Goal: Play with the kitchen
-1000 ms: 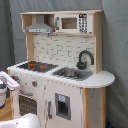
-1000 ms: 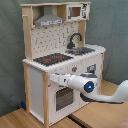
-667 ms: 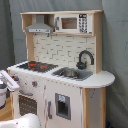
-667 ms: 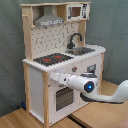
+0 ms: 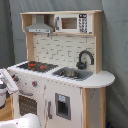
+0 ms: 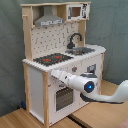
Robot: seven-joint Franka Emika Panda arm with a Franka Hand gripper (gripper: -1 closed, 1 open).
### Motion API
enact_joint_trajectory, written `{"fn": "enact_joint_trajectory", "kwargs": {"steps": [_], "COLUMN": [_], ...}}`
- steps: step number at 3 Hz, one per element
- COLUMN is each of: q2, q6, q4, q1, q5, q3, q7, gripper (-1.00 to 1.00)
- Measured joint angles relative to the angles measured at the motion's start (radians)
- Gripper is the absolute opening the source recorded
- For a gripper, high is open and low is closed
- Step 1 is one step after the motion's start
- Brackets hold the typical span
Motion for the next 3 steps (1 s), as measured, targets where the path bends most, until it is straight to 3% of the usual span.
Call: {"fn": "enact_joint_trajectory", "kwargs": {"steps": [2, 3], "q2": [0.0, 0.002], "q6": [0.003, 0.003], "q4": [0.0, 0.0], "q1": [0.0, 0.001], "q5": [0.0, 0.0], "q3": [-0.001, 0.001], "q7": [0.206, 0.254], "gripper": [-1.0, -1.0]}}
